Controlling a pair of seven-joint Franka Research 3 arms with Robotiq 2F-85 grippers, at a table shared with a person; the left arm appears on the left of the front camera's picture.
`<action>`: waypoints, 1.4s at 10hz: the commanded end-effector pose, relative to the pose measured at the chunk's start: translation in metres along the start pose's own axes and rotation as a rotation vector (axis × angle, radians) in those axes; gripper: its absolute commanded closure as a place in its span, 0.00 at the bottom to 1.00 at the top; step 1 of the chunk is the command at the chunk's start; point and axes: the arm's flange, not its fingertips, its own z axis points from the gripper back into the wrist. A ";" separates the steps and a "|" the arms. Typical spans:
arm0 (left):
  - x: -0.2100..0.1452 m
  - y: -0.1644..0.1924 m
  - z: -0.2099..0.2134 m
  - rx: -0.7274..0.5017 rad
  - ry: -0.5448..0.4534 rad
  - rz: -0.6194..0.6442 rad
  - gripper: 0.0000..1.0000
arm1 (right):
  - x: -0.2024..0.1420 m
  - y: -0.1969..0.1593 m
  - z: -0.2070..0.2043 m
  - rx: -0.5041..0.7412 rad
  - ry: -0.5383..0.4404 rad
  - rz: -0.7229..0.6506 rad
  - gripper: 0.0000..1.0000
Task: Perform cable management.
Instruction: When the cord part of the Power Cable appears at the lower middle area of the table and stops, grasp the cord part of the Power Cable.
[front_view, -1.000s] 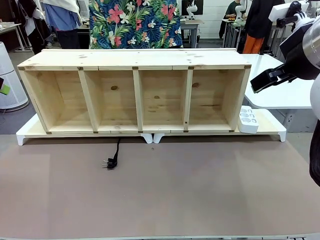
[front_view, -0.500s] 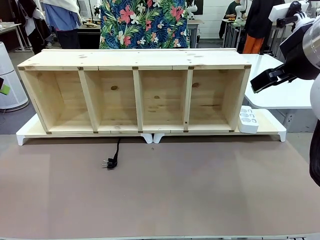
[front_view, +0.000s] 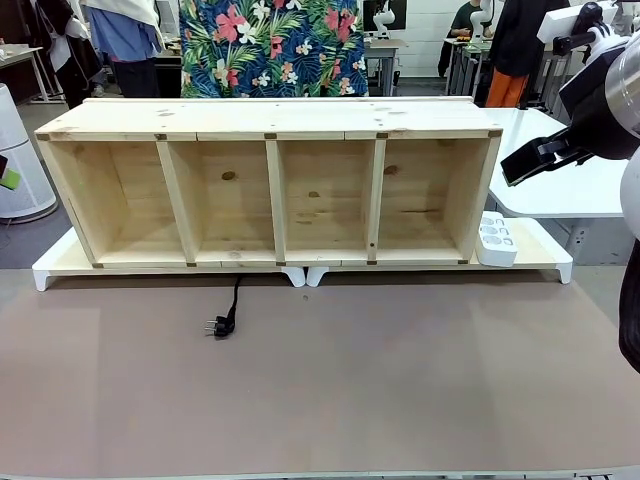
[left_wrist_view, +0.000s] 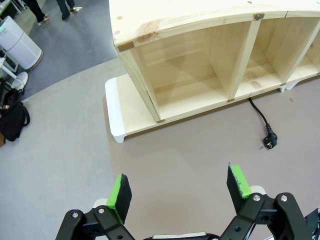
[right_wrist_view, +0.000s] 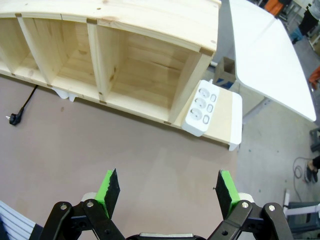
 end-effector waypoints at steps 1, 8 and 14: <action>-0.001 0.001 0.000 -0.002 0.005 0.004 0.00 | 0.006 0.012 -0.001 0.026 -0.010 0.006 0.00; -0.001 0.001 0.000 -0.002 0.005 0.004 0.00 | 0.053 0.110 -0.009 0.080 0.051 0.034 0.00; -0.001 0.001 0.000 -0.002 0.005 0.004 0.00 | 0.097 0.208 -0.035 0.135 0.136 -0.060 0.00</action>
